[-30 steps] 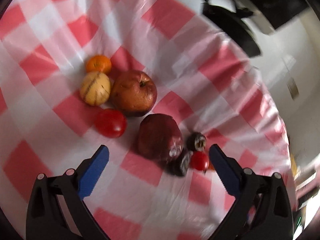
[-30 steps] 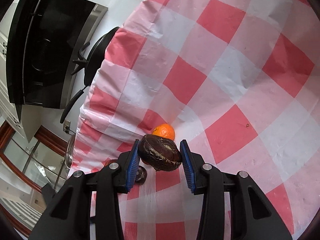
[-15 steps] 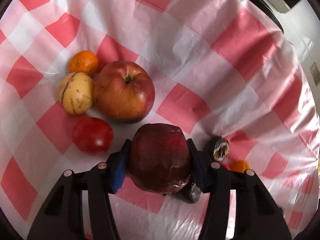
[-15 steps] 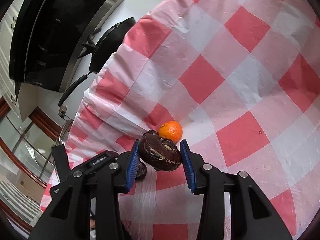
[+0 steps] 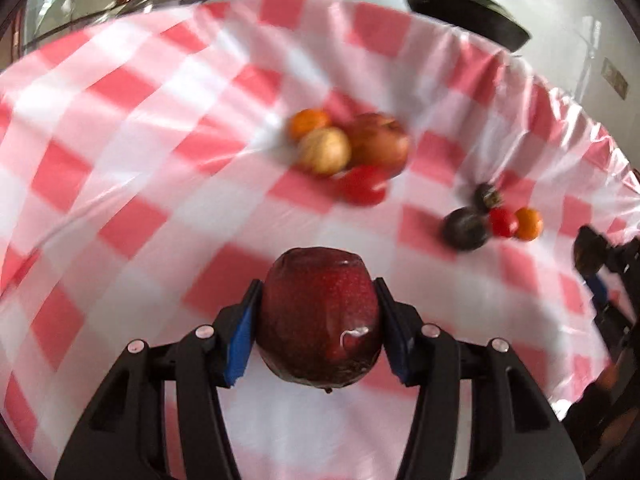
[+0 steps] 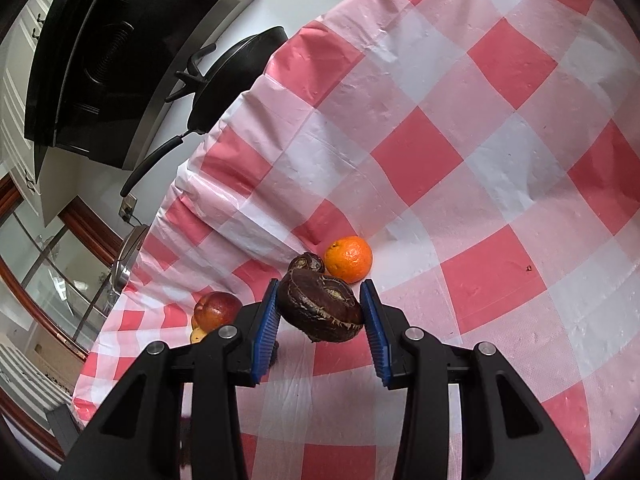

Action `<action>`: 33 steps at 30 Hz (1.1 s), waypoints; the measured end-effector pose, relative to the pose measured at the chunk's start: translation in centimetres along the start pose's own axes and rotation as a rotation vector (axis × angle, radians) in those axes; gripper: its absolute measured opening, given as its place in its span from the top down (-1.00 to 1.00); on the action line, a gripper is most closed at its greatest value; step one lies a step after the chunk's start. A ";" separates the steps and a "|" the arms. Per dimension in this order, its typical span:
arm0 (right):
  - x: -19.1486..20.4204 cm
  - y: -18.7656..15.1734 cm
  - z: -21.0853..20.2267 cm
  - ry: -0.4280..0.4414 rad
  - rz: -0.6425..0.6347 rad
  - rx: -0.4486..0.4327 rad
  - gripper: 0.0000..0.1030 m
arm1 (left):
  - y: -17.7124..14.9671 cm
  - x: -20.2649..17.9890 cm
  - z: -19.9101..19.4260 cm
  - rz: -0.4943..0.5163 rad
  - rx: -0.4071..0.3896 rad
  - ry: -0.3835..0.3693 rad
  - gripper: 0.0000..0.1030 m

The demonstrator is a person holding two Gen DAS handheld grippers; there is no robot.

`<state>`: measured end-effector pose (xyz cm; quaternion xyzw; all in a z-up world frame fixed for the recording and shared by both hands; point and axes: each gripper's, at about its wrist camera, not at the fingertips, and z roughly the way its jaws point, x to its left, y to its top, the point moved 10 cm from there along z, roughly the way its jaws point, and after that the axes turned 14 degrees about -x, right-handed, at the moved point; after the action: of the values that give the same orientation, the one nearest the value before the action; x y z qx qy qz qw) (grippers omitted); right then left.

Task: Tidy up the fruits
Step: 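Carry the mangosteen and red apple in both tools over to the white box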

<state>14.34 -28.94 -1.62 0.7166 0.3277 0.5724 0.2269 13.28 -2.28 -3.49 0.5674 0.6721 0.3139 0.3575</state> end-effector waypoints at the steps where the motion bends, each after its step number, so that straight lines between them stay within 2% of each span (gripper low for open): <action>1: 0.0 0.0 0.0 0.000 -0.003 0.000 0.22 | -0.2 0.8 0.2 -0.023 0.010 -0.001 -0.06; 12: 1.4 -0.6 -0.1 0.013 -0.086 -0.003 0.22 | 0.8 2.1 -0.4 -0.064 -0.032 -0.020 -0.06; 21: 1.8 -0.1 -0.5 0.026 -0.118 -0.045 0.22 | 1.8 2.8 -1.5 -0.076 -0.094 -0.003 -0.06; 26: 0.9 -0.6 -0.5 0.003 -0.049 0.018 0.22 | 1.3 5.5 -5.0 -0.091 -0.143 0.034 -0.06; 29: 1.0 -1.7 -2.5 0.006 0.024 0.031 0.22 | -0.3 8.2 -8.2 -0.110 -0.148 0.059 -0.06; 33: 4.6 -6.5 -6.4 0.079 0.042 0.103 0.22 | -2.2 11.4 -12.4 -0.069 -0.164 0.101 -0.06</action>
<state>7.34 -21.46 -1.51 0.7111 0.3502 0.5871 0.1644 0.59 8.37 0.03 0.4960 0.6804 0.3836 0.3793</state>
